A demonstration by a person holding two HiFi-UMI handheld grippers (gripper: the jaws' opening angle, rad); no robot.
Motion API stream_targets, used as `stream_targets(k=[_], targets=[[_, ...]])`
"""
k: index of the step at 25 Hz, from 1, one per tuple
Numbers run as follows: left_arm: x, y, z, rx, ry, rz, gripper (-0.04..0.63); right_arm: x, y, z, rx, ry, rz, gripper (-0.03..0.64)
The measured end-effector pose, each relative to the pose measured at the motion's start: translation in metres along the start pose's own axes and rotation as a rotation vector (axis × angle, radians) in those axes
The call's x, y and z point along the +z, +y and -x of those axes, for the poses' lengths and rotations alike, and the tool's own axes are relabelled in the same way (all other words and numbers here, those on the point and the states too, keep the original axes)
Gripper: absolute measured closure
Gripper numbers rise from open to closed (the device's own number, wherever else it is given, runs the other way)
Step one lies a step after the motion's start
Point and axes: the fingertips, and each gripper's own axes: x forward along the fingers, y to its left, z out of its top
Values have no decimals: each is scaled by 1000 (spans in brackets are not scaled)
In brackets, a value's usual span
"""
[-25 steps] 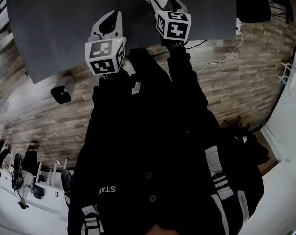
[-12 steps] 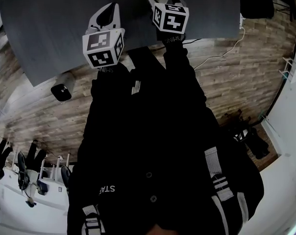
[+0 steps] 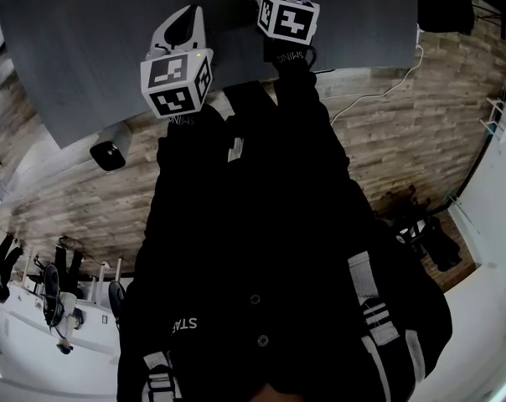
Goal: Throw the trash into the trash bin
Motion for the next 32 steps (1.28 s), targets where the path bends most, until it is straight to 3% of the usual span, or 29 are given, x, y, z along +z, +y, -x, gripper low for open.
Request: stream_targets(k=[6,15,23,32], targets=[[1,8,2,10,-6,5,595,-6,2,-6,-6,25,23,189],[4,23,20,42,-22,22,595,0,13,7,6,-22,80,209],[6,27,40,70,-53,41,595,20,38,41,50,-118,154,212],[8,51,84,143,-114,78,595,45,106,92,152,-264,262,212]])
